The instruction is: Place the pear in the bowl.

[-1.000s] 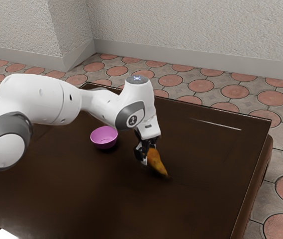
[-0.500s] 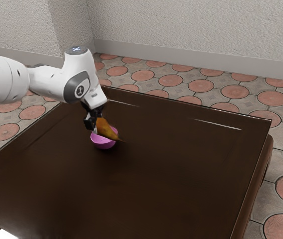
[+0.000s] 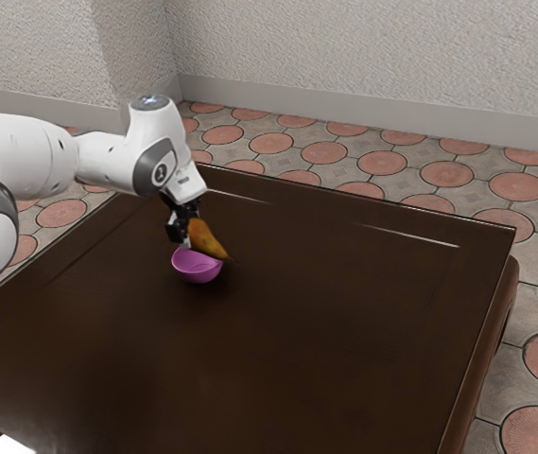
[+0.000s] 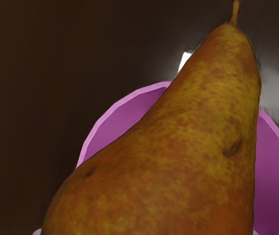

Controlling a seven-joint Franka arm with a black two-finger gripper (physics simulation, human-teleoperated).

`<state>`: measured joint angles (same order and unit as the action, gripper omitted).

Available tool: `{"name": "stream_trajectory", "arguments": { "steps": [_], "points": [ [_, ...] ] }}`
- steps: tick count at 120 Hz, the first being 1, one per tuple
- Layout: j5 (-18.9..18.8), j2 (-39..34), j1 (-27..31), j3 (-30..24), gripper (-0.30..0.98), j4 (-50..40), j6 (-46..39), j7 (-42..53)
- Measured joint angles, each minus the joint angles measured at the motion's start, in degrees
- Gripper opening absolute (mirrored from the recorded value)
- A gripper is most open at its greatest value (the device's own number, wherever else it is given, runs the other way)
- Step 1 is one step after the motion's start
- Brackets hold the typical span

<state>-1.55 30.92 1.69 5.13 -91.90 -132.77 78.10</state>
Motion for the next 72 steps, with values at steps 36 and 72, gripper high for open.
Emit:
{"name": "stream_trajectory", "arguments": {
  "steps": [36,72],
  "points": [
    [0.21,-0.04,0.79,-1.05,0.58,0.11,-0.71,1.13],
    [7.79,-10.02,0.37,-3.06,0.66,-1.72,-1.88,-1.7]
  ]
}}
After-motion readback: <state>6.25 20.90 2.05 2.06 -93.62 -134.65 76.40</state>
